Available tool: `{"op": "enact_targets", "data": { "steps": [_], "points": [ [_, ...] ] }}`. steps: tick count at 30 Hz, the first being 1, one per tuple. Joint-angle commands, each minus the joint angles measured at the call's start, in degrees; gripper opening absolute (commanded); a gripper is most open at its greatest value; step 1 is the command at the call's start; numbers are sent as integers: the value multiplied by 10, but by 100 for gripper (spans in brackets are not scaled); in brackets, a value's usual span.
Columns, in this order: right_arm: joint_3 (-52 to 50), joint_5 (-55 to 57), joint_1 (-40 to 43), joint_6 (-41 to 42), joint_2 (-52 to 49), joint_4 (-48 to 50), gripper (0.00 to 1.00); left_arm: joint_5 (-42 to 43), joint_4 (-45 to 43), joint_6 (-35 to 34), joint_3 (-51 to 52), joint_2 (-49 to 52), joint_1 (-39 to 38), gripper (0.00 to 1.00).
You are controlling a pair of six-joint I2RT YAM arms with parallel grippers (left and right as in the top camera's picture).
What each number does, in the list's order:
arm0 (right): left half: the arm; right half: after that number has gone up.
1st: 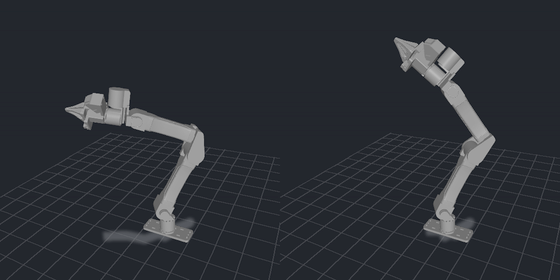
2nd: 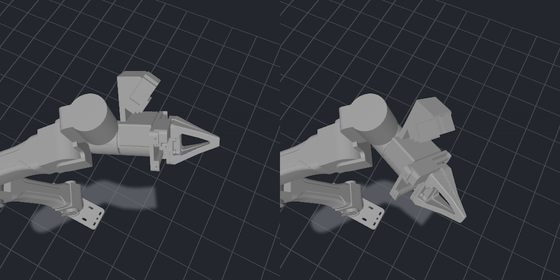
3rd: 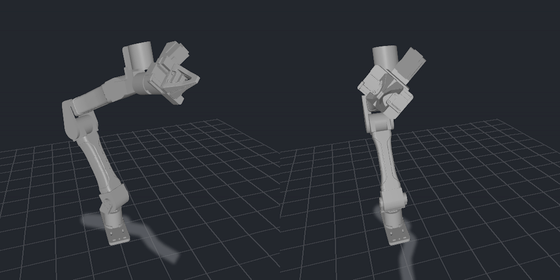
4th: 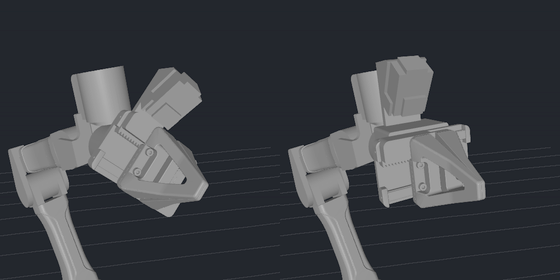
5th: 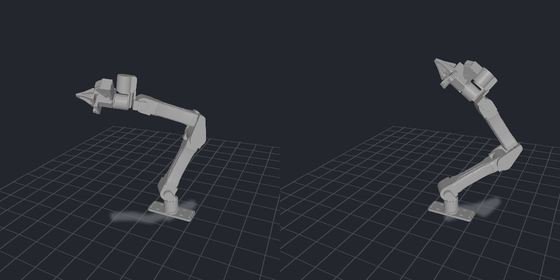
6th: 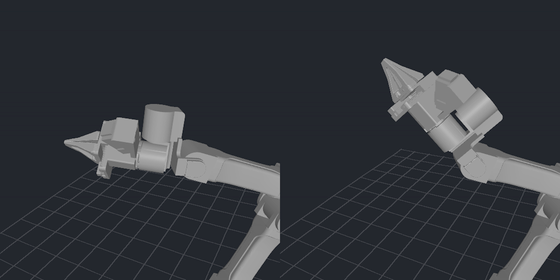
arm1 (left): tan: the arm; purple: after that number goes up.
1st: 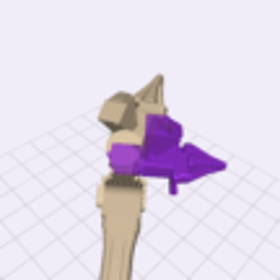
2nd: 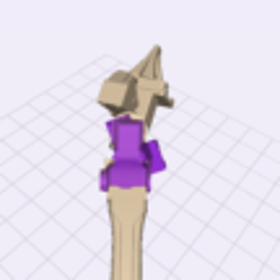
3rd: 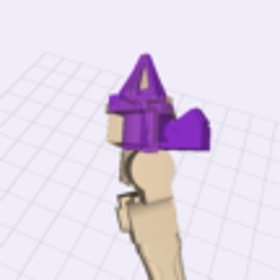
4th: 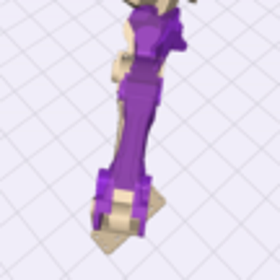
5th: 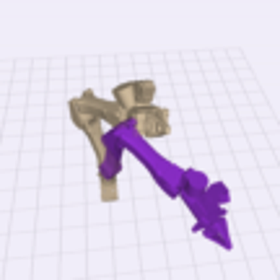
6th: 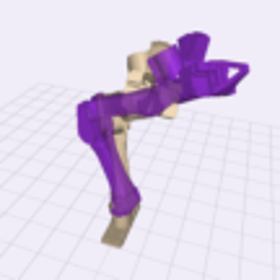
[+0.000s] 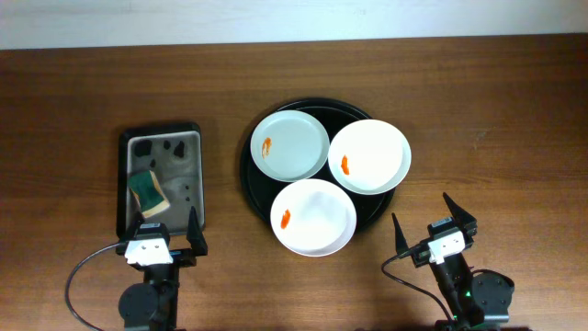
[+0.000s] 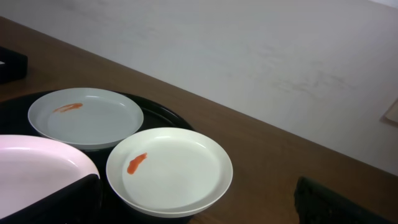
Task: Clean dirty plates on tray and stack at the side
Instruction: 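Move the left gripper to the sponge and the right gripper to the upper-right plate, then grasp the green sponge with the left gripper and lift it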
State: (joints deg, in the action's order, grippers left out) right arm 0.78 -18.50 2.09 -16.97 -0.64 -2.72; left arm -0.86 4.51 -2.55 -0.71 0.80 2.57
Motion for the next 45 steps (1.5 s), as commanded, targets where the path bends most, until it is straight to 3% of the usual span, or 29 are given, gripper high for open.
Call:
{"op": "enact_targets", "data": {
  "steps": [1,9,12,13,14,16,18,21,25,27,29,30,31,32,33,35,38,39,40,43,45],
  "points": [
    [-5,-3,-2,-2,3,0,99,-4,3,11,2,-2,-1,99],
    [-5,-4,-2,-2,3,0,99,-8,2,11,2,-2,-1,99],
    [-5,-43,-2,-1,3,12,99,34,-41,5,2,-2,-1,99],
    [-4,-101,-2,11,3,20,99,51,-63,5,2,-2,-2,99],
    [3,-117,-2,79,3,21,99,80,-113,5,0,-2,-2,99],
    [32,-118,-2,150,3,19,99,90,-116,10,-27,3,-2,99],
    [108,-117,-2,160,-14,-21,99,89,-72,12,-116,61,-2,99],
    [256,-118,-2,160,-115,-134,99,135,29,11,-288,236,-2,99],
    [546,-117,-2,170,-388,-388,99,222,276,11,-586,539,-2,99],
    [669,-151,-2,183,-514,-478,99,224,348,11,-664,627,-2,99],
    [711,-275,-2,189,-606,-504,99,268,386,7,-669,674,-2,99],
    [711,-282,-2,190,-638,-496,99,242,391,6,-669,685,-2,99],
    [711,-239,-8,198,-675,-514,99,179,402,-39,-669,697,0,99],
    [711,-175,-27,205,-707,-539,100,63,431,-132,-669,707,11,99],
    [711,-117,-58,205,-734,-556,93,-8,458,-208,-669,715,32,99],
    [711,-87,-104,212,-745,-541,89,-21,466,-219,-669,747,77,92],
    [711,-20,-131,295,-746,-526,83,-43,469,-215,-669,836,90,89],
    [711,-20,-131,295,-746,-526,81,-57,466,-214,-669,869,90,77],
    [711,-20,-131,295,-746,-526,81,-61,461,-214,-669,897,90,71],
    [711,-20,-131,295,-747,-525,81,-128,433,-214,-669,944,90,64],
    [711,-20,-131,295,-747,-526,81,-140,400,-214,-669,993,90,53]
  ]
}}
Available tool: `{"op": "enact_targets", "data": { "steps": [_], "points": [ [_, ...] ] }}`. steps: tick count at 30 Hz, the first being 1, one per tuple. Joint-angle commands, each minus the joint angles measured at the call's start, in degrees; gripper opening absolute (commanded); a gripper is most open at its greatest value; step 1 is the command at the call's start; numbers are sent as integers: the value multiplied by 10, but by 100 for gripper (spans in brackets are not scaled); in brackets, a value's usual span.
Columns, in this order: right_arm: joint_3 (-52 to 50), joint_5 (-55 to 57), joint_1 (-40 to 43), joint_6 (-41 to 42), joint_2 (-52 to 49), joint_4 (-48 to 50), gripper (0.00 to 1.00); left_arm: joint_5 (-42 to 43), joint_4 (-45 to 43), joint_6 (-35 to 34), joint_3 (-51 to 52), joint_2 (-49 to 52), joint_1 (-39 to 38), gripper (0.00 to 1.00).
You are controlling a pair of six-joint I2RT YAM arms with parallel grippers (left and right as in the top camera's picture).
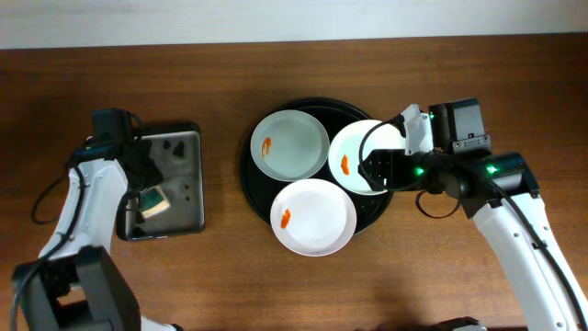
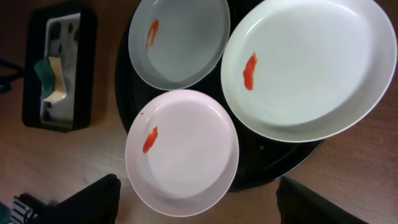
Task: Clean dirty plates on tray and stack at the side
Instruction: 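Grasp the green sponge with the left gripper and lift it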
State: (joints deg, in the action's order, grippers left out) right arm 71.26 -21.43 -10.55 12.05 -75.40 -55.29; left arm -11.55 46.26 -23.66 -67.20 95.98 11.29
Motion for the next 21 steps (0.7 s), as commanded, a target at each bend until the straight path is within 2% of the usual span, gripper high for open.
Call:
{"op": "enact_targets", "data": {
  "steps": [1,2,4,5,8,9,10,11,15,18,21],
  "points": [
    [6,9,-5,5,1,0,81,-33,-24,-3,-5,58,2,52],
    [6,9,-5,5,1,0,81,-33,-31,-3,-5,76,2,49],
    [6,9,-5,5,1,0,81,-33,-45,-3,-4,105,2,38],
    [6,9,-5,5,1,0,81,-33,-54,-3,-4,118,2,37],
    [6,9,-5,5,1,0,80,-22,-69,-3,-3,147,2,14],
    [6,9,-5,5,1,0,79,-22,-73,-2,-3,162,2,9],
    [6,9,-5,5,1,-1,78,-13,-78,0,-3,177,2,9],
    [6,9,-5,5,1,-2,77,-7,-78,2,-3,190,2,2],
    [6,9,-5,5,1,-2,77,19,-55,17,-12,165,2,0],
    [6,9,-5,5,1,-2,77,19,-22,19,-23,81,2,0],
    [6,9,-5,5,1,-2,77,19,-12,19,-23,45,2,0]
  ]
}}
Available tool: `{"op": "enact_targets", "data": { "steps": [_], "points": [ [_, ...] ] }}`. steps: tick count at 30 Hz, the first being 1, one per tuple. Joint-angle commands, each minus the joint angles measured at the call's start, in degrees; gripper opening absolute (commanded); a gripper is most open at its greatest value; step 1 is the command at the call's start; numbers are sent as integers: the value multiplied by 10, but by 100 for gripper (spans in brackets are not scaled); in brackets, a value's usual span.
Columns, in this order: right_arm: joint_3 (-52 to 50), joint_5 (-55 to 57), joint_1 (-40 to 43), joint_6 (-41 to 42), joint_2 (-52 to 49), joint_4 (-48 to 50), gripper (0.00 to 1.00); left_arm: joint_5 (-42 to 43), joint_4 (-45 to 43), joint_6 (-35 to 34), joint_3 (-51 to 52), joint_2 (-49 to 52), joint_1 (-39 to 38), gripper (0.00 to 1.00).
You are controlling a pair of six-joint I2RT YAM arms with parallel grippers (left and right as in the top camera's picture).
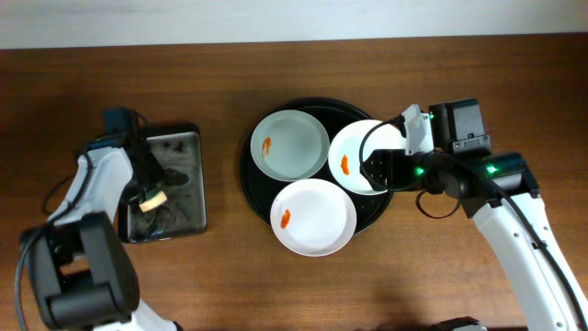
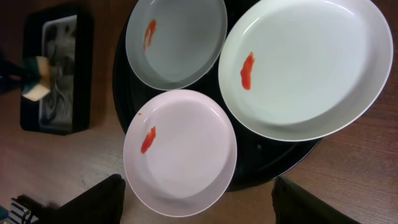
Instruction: Clean dirty plates on tray and stack at the side
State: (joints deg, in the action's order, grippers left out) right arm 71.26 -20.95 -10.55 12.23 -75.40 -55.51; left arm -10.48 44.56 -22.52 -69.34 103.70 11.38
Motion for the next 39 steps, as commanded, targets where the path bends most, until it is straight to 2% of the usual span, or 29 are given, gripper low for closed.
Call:
{"op": "enact_targets", "data": {
  "steps": [1,6,9,11,13,15,16,19,21,22,25,28,34,39],
  "points": [
    [6,4,-5,3,1,0,77,17,5,34,-1,-33,0,0],
    [6,5,-5,3,1,0,77,68,-10,160,-8,-46,-38,0],
    [6,4,-5,3,1,0,78,64,-23,183,-8,-62,-57,0],
    [6,5,-5,3,1,1,78,102,-23,198,-8,-65,-57,0],
    [6,4,-7,3,1,2,77,103,-23,209,-8,-81,-57,0],
    [6,5,-22,20,-2,19,66,138,-23,227,-9,-102,-58,0],
    [6,6,-28,34,-6,33,65,174,-26,240,-11,-114,-64,0],
    [6,7,-56,85,-82,126,63,213,-51,243,-26,-128,-136,0],
    [6,0,-68,107,-156,195,62,212,-116,239,-26,-125,-217,0],
    [6,-2,-71,113,-174,215,61,212,-140,222,-26,-121,-233,0],
    [6,3,-86,172,-260,318,46,220,-224,178,-26,-85,-268,0],
    [6,7,-87,220,-336,389,39,223,-262,178,-26,-29,-291,0],
    [6,48,-88,227,-367,367,36,223,-282,178,-26,44,-300,0],
    [6,52,-115,246,-383,352,34,194,-251,179,-26,74,-300,0]
  ]
}}
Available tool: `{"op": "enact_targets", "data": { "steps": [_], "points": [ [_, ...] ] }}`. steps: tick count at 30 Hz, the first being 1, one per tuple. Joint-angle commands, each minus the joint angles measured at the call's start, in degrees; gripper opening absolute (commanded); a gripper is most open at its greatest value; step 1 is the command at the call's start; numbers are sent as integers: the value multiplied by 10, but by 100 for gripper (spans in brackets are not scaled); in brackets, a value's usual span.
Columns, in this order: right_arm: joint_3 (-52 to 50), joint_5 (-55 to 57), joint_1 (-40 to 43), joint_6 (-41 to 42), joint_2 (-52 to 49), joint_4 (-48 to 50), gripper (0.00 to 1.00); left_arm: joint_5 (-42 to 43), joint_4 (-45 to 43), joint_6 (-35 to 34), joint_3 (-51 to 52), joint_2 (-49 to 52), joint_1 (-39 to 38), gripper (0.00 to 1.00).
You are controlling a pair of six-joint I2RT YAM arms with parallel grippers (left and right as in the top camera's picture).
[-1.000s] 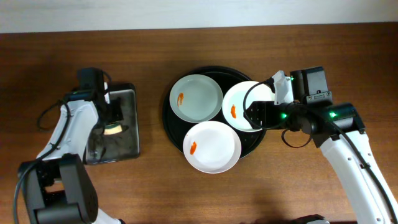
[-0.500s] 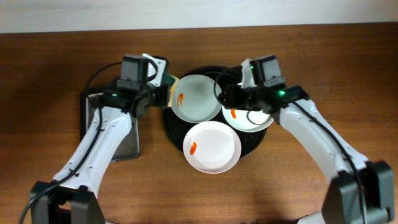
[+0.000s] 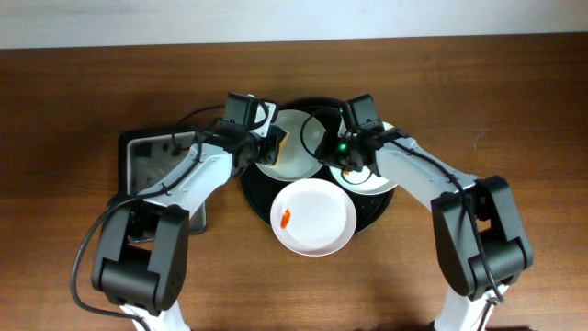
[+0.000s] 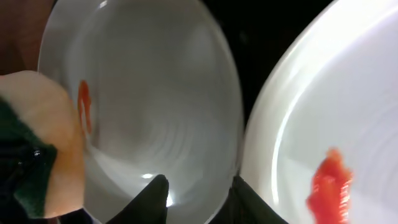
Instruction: Clean dirty plates on tray and stack at the side
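On the round black tray point(image 3: 375, 213) lie three stained plates: a grey one point(image 3: 299, 158) at the back left, a white one point(image 3: 375, 176) at the right and a white one point(image 3: 317, 216) in front. My left gripper point(image 3: 276, 144) is shut on the green and yellow sponge point(image 3: 283, 142), which rests on the grey plate's left side. Seen from the right wrist, the sponge point(image 4: 37, 137) sits beside the grey plate's point(image 4: 155, 93) red smear. My right gripper point(image 4: 199, 186) is shut on that plate's right rim, one finger inside and one outside, next to the right white plate point(image 4: 323, 93).
A rectangular black tray point(image 3: 156, 170) stands at the left of the table, without the sponge in it. Both forearms cross over the back half of the round tray. A pale wall runs along the far table edge.
My left gripper has carried the sponge from the rectangular tray onto the grey plate. My right gripper, then open above the plates, now grips the grey plate's right rim.
Both arms were parked at the front edge, and the sponge lay in the rectangular tray. Then my left gripper was at the sponge and my right hung open over the plates. The sponge was then held above its tray. Now both grippers are at the grey plate.
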State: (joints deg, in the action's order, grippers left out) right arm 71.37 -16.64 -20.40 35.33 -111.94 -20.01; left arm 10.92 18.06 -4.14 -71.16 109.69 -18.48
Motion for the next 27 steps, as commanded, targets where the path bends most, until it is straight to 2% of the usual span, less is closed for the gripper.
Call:
{"op": "enact_targets", "data": {
  "steps": [1,5,7,11,15,20,22,24,27],
  "points": [
    [5,18,-21,24,-20,-7,33,-24,21,-1,-8,20,-1,0],
    [5,36,-21,41,-20,-26,33,-24,26,-1,-8,27,-1,0],
    [15,30,-20,-14,-15,-24,34,-24,26,-1,-8,27,-1,0],
    [29,35,-20,-19,-14,-54,34,-32,33,-1,-8,28,-1,0],
    [29,68,-21,56,-19,-87,34,-34,34,-1,-8,28,-1,0],
    [29,68,-21,69,-33,-44,33,-32,34,-1,-8,28,-2,0],
    [29,68,-21,41,-33,-11,29,-32,34,-1,-8,28,-2,0],
    [29,108,-21,39,-40,-2,27,-32,34,-1,-8,28,-2,0],
    [29,107,-21,40,-73,8,19,-32,31,-2,-8,28,-2,0]
  ]
}}
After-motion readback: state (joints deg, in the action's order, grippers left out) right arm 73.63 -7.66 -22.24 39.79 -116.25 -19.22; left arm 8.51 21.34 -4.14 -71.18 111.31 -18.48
